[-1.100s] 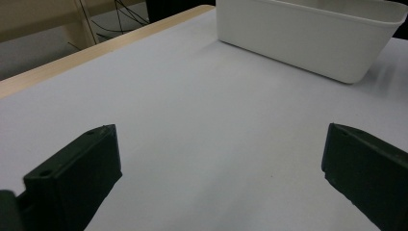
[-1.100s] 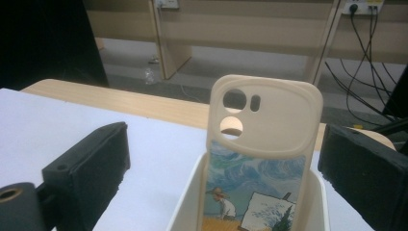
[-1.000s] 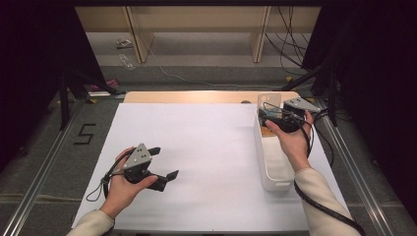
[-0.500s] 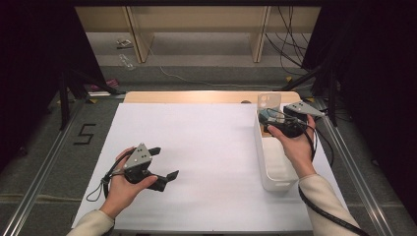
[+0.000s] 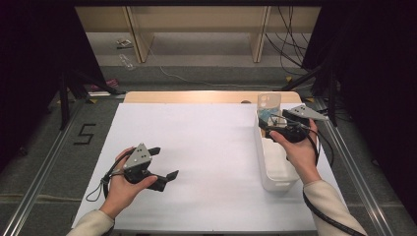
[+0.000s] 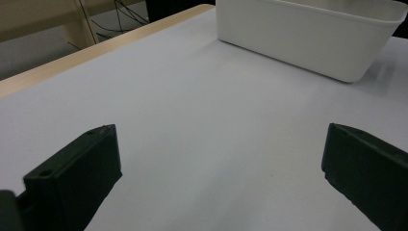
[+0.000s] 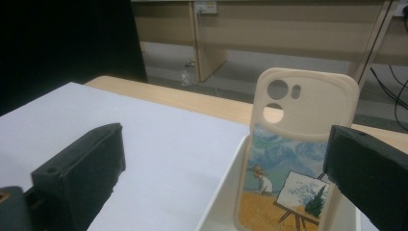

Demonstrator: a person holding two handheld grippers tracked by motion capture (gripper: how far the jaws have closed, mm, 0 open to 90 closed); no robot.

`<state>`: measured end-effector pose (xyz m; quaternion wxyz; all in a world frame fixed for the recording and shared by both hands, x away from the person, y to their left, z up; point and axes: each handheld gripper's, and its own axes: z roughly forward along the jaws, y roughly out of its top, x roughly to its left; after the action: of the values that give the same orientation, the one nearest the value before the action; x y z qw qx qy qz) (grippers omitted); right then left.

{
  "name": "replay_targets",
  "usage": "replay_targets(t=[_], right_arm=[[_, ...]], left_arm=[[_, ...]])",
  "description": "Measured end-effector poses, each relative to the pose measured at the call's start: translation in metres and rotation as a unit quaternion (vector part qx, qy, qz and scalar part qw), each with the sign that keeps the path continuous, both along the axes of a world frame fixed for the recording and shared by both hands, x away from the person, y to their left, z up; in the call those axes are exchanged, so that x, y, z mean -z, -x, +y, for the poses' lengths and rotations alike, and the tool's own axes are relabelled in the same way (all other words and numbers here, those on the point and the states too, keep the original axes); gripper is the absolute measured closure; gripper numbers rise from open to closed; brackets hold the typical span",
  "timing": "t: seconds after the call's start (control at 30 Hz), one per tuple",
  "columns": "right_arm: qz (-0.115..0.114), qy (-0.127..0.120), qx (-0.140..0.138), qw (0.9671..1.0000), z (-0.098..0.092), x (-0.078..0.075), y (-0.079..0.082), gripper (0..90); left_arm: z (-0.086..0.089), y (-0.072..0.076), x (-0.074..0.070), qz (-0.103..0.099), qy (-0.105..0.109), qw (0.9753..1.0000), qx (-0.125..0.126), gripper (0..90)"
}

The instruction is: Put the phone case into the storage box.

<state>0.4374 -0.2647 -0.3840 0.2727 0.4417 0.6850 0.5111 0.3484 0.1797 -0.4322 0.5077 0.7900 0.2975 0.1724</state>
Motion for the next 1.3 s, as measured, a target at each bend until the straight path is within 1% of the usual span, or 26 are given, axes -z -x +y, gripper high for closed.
replay_targets(t=[0.33,0.57,0.73,0.9,1.3], right_arm=[[0.0,0.002,-0.018,0.9998,-0.004,0.003,0.011,1.4],[0.0,-0.001,-0.024,0.9997,-0.004,0.004,0.016,1.3],[-0.001,0.001,-0.032,0.9995,-0.003,0.004,0.021,1.2],[-0.002,-0.005,-0.042,0.9991,-0.004,0.006,0.024,1.2],[-0.004,-0.012,-0.054,0.9985,-0.011,0.009,0.036,1.2]], left_arm=[[0.0,0.0,0.0,0.0,-0.001,1.0,0.0,0.0],[0.001,0.0,-0.001,-0.001,0.0,1.0,-0.002,0.0],[0.001,0.001,-0.002,-0.003,0.001,1.0,-0.002,0.0],[0.001,0.001,-0.002,-0.002,0.002,1.0,-0.002,0.0],[0.001,0.003,-0.003,-0.004,0.004,1.0,-0.002,0.0]])
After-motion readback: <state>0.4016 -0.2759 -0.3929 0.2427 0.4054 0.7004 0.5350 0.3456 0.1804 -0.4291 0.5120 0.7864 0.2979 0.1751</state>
